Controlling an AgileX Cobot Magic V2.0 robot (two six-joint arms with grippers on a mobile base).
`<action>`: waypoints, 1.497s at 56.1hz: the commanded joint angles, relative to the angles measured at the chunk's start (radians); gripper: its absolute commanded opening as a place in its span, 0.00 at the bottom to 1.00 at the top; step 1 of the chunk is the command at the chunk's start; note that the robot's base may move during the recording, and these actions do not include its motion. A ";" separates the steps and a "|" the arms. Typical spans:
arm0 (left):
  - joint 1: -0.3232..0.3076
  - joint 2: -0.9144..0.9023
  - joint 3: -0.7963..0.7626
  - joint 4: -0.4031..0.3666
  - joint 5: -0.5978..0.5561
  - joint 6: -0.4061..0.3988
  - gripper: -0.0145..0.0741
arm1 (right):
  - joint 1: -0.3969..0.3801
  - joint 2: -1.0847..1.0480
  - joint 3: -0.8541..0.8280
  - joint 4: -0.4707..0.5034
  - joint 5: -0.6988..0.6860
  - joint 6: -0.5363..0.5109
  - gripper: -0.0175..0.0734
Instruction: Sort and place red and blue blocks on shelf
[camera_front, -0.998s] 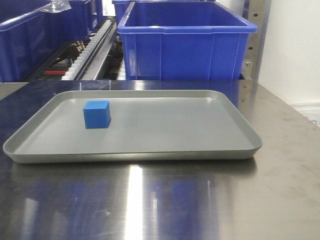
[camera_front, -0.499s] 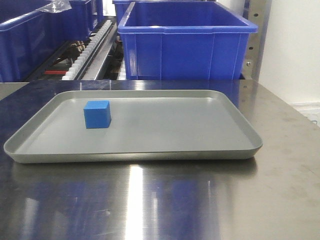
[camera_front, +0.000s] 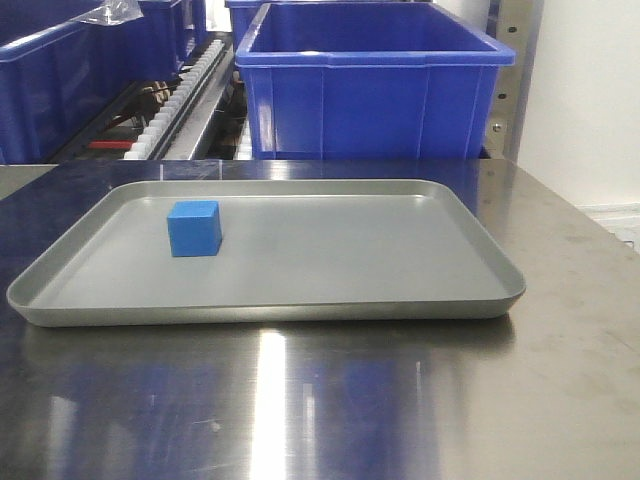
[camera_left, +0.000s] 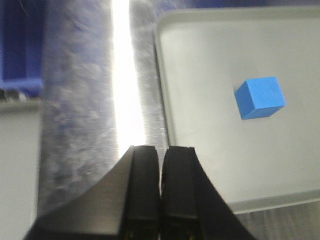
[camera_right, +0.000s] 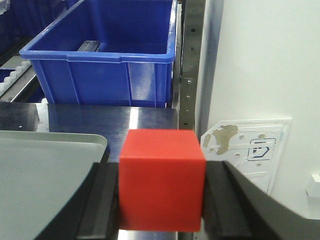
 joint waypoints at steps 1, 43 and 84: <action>-0.057 0.080 -0.128 0.073 0.007 -0.135 0.25 | -0.004 0.005 -0.028 -0.005 -0.086 -0.011 0.59; -0.335 0.592 -0.613 0.285 0.309 -0.559 0.36 | -0.004 0.005 -0.028 -0.005 -0.086 -0.011 0.59; -0.341 0.626 -0.616 0.275 0.254 -0.615 0.77 | -0.004 0.005 -0.028 -0.005 -0.086 -0.011 0.59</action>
